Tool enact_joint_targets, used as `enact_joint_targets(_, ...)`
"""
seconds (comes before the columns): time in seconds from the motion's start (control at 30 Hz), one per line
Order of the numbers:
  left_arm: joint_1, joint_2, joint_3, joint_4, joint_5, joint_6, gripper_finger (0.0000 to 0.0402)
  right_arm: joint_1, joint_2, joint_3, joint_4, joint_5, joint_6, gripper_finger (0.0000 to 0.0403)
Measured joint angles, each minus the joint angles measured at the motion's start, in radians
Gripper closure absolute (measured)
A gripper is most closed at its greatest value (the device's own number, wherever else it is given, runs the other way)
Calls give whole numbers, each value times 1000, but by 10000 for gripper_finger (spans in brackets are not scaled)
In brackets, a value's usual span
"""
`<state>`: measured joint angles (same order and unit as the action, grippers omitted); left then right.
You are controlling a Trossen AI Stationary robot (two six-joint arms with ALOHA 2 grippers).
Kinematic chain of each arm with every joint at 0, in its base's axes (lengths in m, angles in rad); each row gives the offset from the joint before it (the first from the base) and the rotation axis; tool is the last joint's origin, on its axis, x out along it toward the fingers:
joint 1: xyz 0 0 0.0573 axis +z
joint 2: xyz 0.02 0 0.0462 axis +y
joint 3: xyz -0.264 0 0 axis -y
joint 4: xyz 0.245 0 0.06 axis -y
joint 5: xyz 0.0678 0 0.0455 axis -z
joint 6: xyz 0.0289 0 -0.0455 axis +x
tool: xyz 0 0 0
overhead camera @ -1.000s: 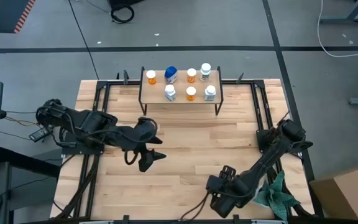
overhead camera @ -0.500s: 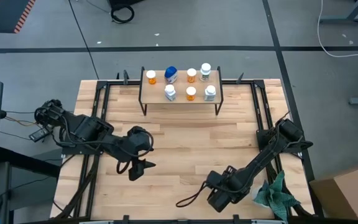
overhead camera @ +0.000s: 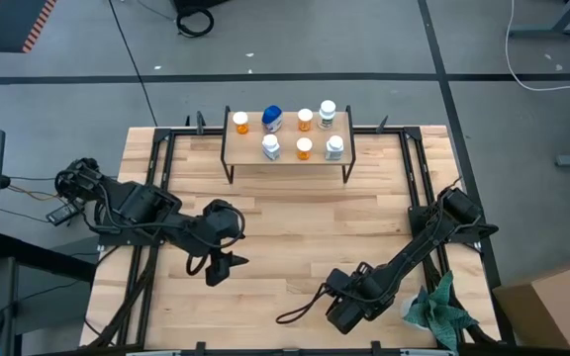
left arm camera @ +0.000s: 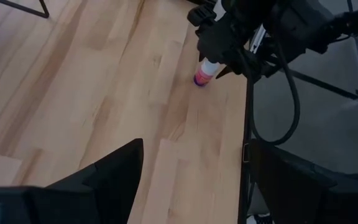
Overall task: Pick and place medicine bottles onto shelf by color
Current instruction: Put the pink medicine bottle on the shelf
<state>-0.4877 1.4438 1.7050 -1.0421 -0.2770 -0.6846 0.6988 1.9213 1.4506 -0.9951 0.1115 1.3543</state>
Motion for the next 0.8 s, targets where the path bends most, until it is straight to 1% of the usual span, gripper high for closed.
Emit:
enact_joint_targets(0.27, 0, 0, 0, -1, 0, 0, 104, -3, 0, 0, 0, -19, -19, 190)
enact_joint_targets(0.4, 0, 0, 0, -4, 0, 0, 104, -3, 0, 0, 0, -19, -19, 209)
enact_joint_targets(0.53, 0, 0, 0, -5, 0, 0, 104, -6, 0, 0, 0, -26, -30, 214)
enact_joint_targets(0.63, 0, 0, 0, -20, 0, -2, 104, -19, 0, 5, 0, -61, -64, 211)
enact_joint_targets(0.8, 0, -12, 0, -90, 0, -23, 104, -65, 0, 66, 2, -82, -150, 210)
